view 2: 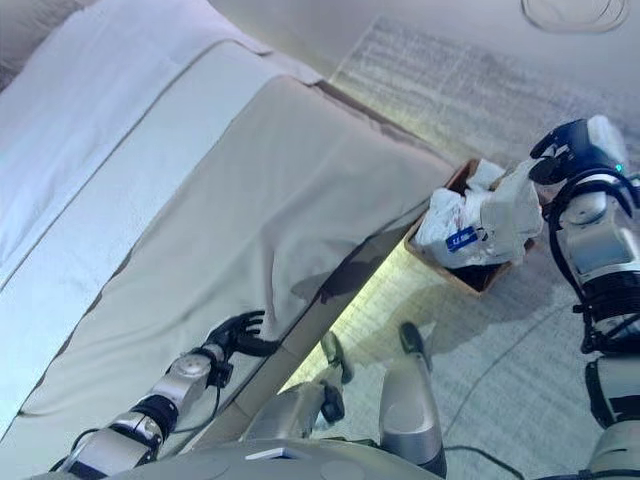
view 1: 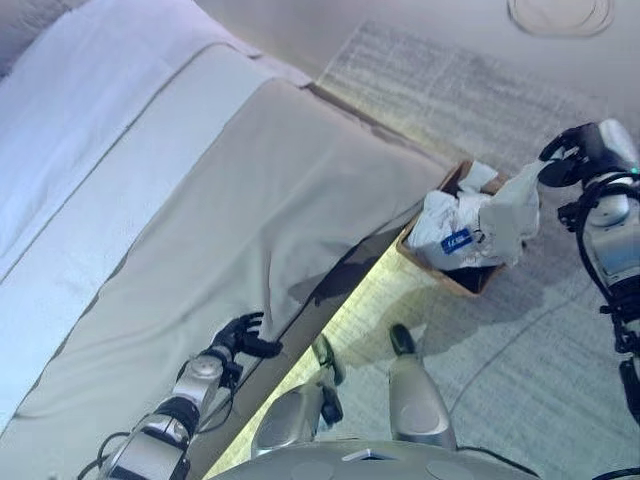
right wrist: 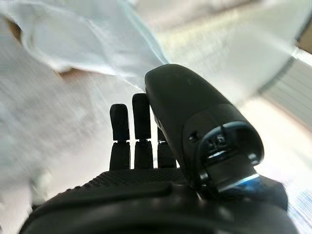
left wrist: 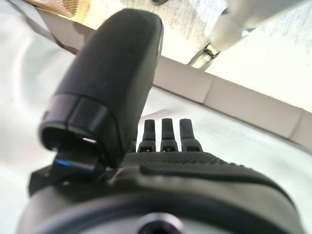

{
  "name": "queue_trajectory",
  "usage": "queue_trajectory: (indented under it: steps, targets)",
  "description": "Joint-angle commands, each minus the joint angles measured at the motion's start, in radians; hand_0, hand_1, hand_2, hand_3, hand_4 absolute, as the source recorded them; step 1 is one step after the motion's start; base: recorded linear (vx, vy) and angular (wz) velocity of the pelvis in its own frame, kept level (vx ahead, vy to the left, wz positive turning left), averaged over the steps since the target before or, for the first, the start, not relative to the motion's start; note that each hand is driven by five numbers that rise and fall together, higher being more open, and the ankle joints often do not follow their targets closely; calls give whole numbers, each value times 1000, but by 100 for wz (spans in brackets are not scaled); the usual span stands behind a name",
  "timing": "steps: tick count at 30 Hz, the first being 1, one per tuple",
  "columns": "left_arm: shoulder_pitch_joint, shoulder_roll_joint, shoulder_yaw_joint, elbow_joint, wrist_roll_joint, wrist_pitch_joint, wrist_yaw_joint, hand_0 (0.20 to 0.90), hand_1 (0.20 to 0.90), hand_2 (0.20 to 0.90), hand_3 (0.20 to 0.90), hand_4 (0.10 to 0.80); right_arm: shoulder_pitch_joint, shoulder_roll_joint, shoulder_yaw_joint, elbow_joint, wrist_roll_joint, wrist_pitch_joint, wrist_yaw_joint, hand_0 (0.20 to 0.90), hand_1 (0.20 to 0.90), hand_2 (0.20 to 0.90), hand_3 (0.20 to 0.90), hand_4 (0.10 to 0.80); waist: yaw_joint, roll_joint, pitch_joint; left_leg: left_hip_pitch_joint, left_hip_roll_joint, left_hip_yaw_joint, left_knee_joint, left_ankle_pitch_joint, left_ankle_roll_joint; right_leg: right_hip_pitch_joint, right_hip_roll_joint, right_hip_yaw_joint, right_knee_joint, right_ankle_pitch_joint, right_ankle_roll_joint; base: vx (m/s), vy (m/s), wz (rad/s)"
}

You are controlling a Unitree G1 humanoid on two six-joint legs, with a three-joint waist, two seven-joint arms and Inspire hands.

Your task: Pick up the clothes from the bed and place them into the basket

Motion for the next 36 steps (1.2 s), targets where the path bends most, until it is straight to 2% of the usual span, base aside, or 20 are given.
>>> queue_trajectory:
  steps: [1,3,5,8,11,12,13,18,23,27,32,36]
  targets:
    - [-20,48,-3,-23,-63,-43,35,900,900,900,900,800,-201,-31,35,-2,-50,-46,-119,300,300,300,200,100,-1,-17,39,-124,-35,-97,317,-228,10,-59,-22,-124,26,13,-86,-174,-161,-17]
    - [-33,66,9,-39,-76,-37,37,900,900,900,900,800,-228,-20,51,11,-48,-30,-130,300,300,300,200,100,5,-15,56,-172,-36,-95,368,-241,15,-108,-23,-132,85,-7,-94,-118,-129,-11]
    - [-47,97,30,-67,-94,-22,38,900,900,900,900,800,-248,0,67,40,-44,-14,-151,300,300,300,200,100,19,-16,77,-243,-38,-109,470,-293,17,-171,-18,-141,190,-72,-106,-24,-160,8]
    - [-63,153,65,-95,-118,2,24,900,900,900,900,800,-276,21,84,98,-24,17,-191,300,300,300,200,100,40,-9,96,-392,-27,-124,594,-320,27,-306,0,-150,331,-120,-132,-70,-223,15]
    - [-66,182,72,-112,-133,4,19,900,900,900,900,800,-305,18,103,170,16,30,-220,300,300,300,200,100,57,0,96,-498,-18,-134,668,-333,40,-413,5,-150,410,-138,-143,-55,-156,14]
    - [-66,184,72,-116,-134,4,20,900,900,900,900,800,-309,18,103,178,30,29,-226,455,455,455,381,281,60,2,96,-513,-17,-136,678,-334,42,-428,6,-150,421,-140,-144,-29,-96,8]
    - [-63,189,72,-124,-136,3,18,900,900,900,900,800,-315,18,101,189,44,35,-234,900,900,900,900,800,64,5,96,-534,-17,-139,693,-337,46,-450,6,-150,440,-144,-146,-1,-79,9]
    - [-43,202,67,-170,-168,-44,8,900,900,900,900,800,-348,13,93,259,90,0,-308,900,900,900,900,800,87,28,96,-645,-16,-152,755,-336,62,-552,5,-151,528,-159,-157,6,-64,9]
    - [-39,187,78,-256,-255,-74,-17,900,900,900,900,800,-309,33,46,197,89,-14,-346,900,900,900,900,800,84,35,96,-694,-14,-155,774,-328,64,-599,4,-146,555,-152,-153,19,-20,8]
    - [-56,181,65,-329,-268,-91,-36,900,900,900,900,800,-290,55,17,160,111,-40,-353,900,900,900,900,800,83,32,96,-693,-15,-159,751,-314,61,-600,9,-144,532,-134,-146,8,-3,0]
    - [-86,162,11,-377,-279,-113,-35,900,900,900,900,800,-284,88,13,162,186,-55,-335,900,900,900,900,800,80,24,96,-687,-16,-159,717,-297,56,-594,15,-144,489,-108,-142,6,9,-5]
    - [-77,143,-16,-388,-305,-132,-32,900,900,900,900,800,-266,111,5,181,238,-108,-362,900,900,900,900,800,82,15,96,-638,-16,-157,664,-286,50,-549,25,-145,428,-91,-138,19,39,-1]
